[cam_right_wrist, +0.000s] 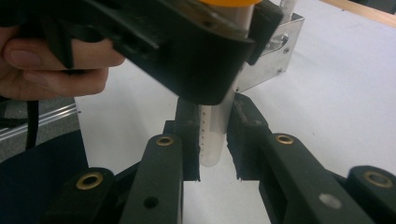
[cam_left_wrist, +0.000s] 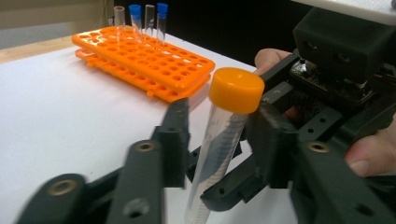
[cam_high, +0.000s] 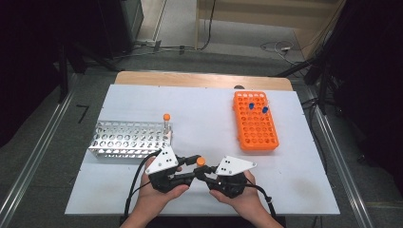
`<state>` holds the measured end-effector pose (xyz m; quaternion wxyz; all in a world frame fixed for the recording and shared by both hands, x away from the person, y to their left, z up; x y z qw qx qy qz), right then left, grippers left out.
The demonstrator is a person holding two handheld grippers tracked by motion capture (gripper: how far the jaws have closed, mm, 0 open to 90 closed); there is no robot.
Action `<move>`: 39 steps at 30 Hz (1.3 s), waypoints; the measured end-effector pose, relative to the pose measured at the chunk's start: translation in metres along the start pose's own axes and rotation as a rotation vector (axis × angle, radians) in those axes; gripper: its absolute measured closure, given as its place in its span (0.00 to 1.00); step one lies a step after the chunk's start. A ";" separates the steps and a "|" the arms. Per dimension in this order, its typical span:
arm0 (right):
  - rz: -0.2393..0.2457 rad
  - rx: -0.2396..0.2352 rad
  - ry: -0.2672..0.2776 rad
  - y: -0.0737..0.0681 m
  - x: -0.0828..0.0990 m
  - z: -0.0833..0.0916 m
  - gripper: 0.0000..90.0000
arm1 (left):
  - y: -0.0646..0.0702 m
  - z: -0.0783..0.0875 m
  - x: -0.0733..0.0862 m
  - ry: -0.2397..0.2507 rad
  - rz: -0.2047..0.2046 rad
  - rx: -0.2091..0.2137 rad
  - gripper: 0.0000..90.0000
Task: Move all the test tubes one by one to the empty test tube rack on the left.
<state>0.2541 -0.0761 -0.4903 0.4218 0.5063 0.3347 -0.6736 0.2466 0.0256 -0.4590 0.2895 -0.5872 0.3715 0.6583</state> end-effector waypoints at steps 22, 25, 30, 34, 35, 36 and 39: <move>-0.064 -0.048 0.023 0.008 -0.001 0.008 0.48 | -0.010 0.006 -0.005 0.002 -0.024 -0.063 0.83; -0.063 -0.044 0.031 0.013 -0.002 0.014 0.36 | -0.014 0.009 -0.006 0.003 -0.022 -0.077 0.83; -0.070 -0.011 0.039 0.027 -0.002 0.030 0.20 | -0.018 0.013 -0.007 0.007 -0.016 -0.094 0.83; -0.098 0.015 0.051 0.041 0.000 0.044 0.09 | -0.023 0.016 -0.008 0.002 -0.017 -0.109 0.83; -0.109 0.018 0.056 0.045 0.000 0.049 0.07 | -0.025 0.017 -0.008 0.003 -0.017 -0.110 0.83; -0.114 0.021 0.064 0.048 0.000 0.053 0.06 | -0.025 0.018 -0.008 0.004 -0.018 -0.113 0.83; -0.122 0.037 0.067 0.057 0.002 0.064 0.01 | -0.029 0.022 -0.009 0.002 -0.019 -0.125 0.83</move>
Point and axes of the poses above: each handheld gripper's, and its own axes: z roughly backward along the jaws, x roughly out of its underside, y roughly to its right, the point moved 7 cm from there along -z, roughly forward along the jaws, and after that the axes turned 15 degrees about y, right-handed, at the moved point
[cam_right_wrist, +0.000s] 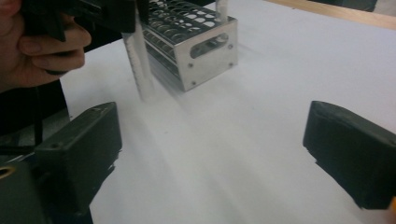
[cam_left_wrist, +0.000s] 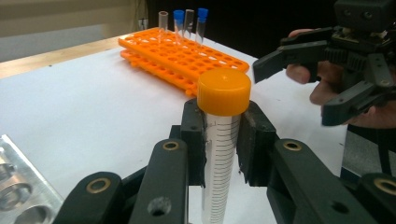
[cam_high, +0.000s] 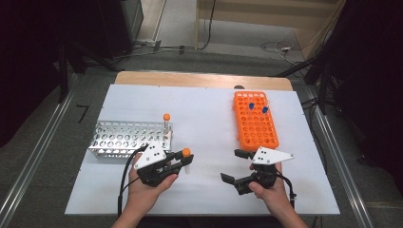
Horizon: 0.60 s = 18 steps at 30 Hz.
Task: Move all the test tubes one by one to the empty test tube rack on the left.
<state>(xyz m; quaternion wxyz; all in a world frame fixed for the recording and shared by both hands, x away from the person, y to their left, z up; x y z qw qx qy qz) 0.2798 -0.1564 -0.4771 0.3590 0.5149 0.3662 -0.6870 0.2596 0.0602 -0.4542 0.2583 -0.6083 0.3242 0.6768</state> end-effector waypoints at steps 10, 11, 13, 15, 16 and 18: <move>-0.020 0.046 0.022 0.023 0.002 0.031 0.00 | -0.016 0.010 -0.007 0.006 0.007 -0.046 0.83; -0.022 0.055 0.024 0.025 0.002 0.034 0.00 | -0.017 0.012 -0.008 0.008 0.004 -0.050 0.83; -0.023 0.066 0.023 0.028 0.003 0.040 0.00 | -0.021 0.016 -0.013 0.016 0.001 -0.063 0.83; -0.022 0.082 0.026 0.032 0.004 0.046 0.00 | -0.026 0.019 -0.017 0.030 0.002 -0.077 0.83; -0.025 0.088 0.024 0.033 0.005 0.049 0.00 | -0.028 0.021 -0.019 0.033 -0.001 -0.081 0.83; -0.021 0.102 0.023 0.037 0.006 0.055 0.00 | -0.034 0.024 -0.023 0.034 -0.004 -0.096 0.83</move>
Point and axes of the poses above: each handheld gripper's, and its own axes: z roughly backward along the jaws, x roughly out of its underside, y roughly to its right, the point moved 7 cm from there along -z, roughly forward along the jaws, and after that the axes turned 15 degrees about y, right-handed, at the moved point
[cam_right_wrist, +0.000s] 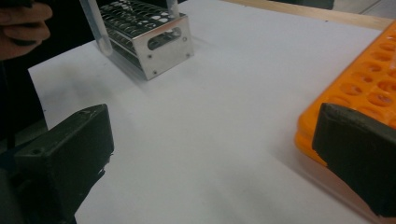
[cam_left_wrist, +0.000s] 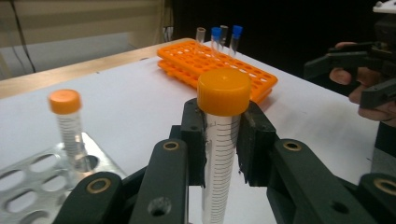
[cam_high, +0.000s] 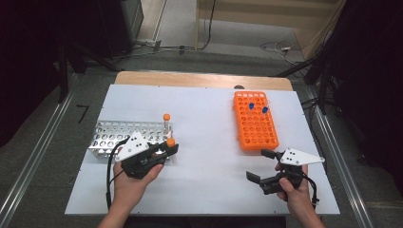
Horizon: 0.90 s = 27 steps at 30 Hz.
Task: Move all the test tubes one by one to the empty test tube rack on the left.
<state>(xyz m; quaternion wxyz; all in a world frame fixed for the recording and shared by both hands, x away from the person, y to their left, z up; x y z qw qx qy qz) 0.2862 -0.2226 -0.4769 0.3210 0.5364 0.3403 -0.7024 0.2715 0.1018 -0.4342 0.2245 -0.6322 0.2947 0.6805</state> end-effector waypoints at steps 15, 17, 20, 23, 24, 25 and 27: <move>-0.025 0.079 0.016 0.029 0.006 0.031 0.00 | -0.043 0.000 -0.023 0.023 -0.018 -0.081 0.83; -0.025 0.092 0.013 0.033 0.008 0.033 0.00 | -0.048 -0.002 -0.026 0.030 -0.017 -0.087 0.83; -0.034 0.104 0.013 0.039 0.010 0.035 0.00 | -0.055 -0.004 -0.029 0.038 -0.009 -0.098 0.83; -0.038 0.112 0.013 0.043 0.011 0.038 0.00 | -0.062 -0.007 -0.032 0.043 -0.001 -0.108 0.83; -0.044 0.114 0.015 0.044 0.011 0.038 0.00 | -0.064 -0.009 -0.033 0.046 0.002 -0.111 0.83; -0.042 0.114 0.019 0.045 0.011 0.038 0.00 | -0.066 -0.010 -0.034 0.045 -0.003 -0.118 0.83; -0.044 0.119 0.013 0.046 0.012 0.039 0.00 | -0.071 -0.012 -0.034 0.043 -0.001 -0.130 0.83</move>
Point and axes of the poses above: each handheld gripper's, and its own axes: z roughly backward along the jaws, x roughly out of its underside, y roughly to its right, the point moved 7 cm from there along -z, roughly forward along the jaws, and after that the axes turned 15 degrees about y, right-handed, at the moved point
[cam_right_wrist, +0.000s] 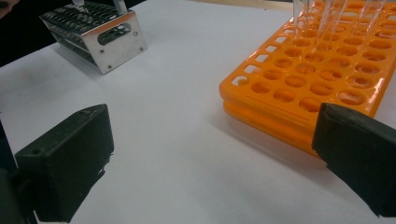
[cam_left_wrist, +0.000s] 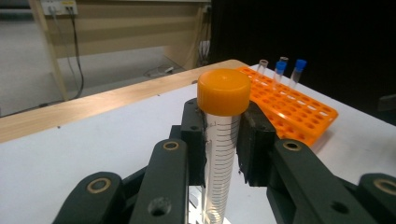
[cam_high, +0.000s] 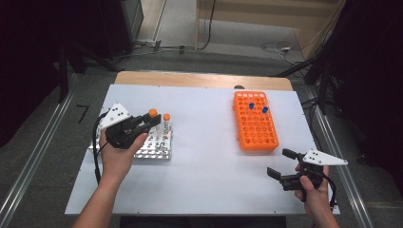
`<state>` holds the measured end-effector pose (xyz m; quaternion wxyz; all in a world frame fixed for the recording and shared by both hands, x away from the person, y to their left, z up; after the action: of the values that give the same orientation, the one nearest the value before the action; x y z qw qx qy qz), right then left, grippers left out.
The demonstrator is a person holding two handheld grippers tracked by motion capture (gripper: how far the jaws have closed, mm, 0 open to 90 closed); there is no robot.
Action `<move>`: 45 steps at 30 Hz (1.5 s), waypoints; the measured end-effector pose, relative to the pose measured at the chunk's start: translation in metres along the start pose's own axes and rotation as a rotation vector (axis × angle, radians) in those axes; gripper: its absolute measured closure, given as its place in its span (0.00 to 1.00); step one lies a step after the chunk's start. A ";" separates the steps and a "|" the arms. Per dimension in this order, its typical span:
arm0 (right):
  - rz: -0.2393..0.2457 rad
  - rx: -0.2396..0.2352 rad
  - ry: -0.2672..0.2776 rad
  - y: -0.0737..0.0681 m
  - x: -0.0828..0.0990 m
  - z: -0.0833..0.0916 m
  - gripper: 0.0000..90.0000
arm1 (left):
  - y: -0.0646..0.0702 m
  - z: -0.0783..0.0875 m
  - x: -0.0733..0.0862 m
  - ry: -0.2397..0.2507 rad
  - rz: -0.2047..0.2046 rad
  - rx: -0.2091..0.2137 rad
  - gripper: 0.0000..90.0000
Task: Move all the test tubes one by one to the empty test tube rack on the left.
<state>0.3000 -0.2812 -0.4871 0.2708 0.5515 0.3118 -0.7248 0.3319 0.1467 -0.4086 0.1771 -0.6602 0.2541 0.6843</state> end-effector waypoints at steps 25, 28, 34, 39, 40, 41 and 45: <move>0.000 0.009 -0.004 0.004 0.001 0.000 0.00 | -0.038 -0.034 0.022 -0.043 0.031 -0.115 0.83; -0.002 0.012 -0.002 0.004 0.001 0.000 0.00 | -0.038 -0.036 0.023 -0.034 0.039 -0.122 0.83; -0.005 0.012 0.000 0.004 0.001 0.000 0.00 | -0.040 -0.039 0.031 -0.062 0.019 -0.149 0.83; -0.013 0.009 0.001 0.004 0.002 0.000 0.00 | -0.039 -0.042 0.041 -0.096 0.019 -0.164 0.83; -0.015 0.009 0.001 0.004 0.002 0.000 0.00 | -0.039 -0.042 0.043 -0.108 0.018 -0.167 0.83; -0.019 0.006 0.003 0.004 0.002 -0.001 0.00 | -0.039 -0.043 0.045 -0.117 0.024 -0.163 0.83; -0.040 0.006 0.008 0.007 0.003 -0.001 0.00 | -0.039 -0.042 0.050 -0.160 0.024 -0.180 0.81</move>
<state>0.3052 -0.2854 -0.4916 0.2535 0.5486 0.3218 -0.7288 0.3850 0.1493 -0.4630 0.1285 -0.6136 0.1847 0.7569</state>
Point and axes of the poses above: each handheld gripper's, and its own axes: z roughly backward along the jaws, x roughly out of its underside, y roughly to its right, the point moved 7 cm from there along -z, roughly forward along the jaws, and after that the axes turned 15 degrees about y, right-handed, at the moved point
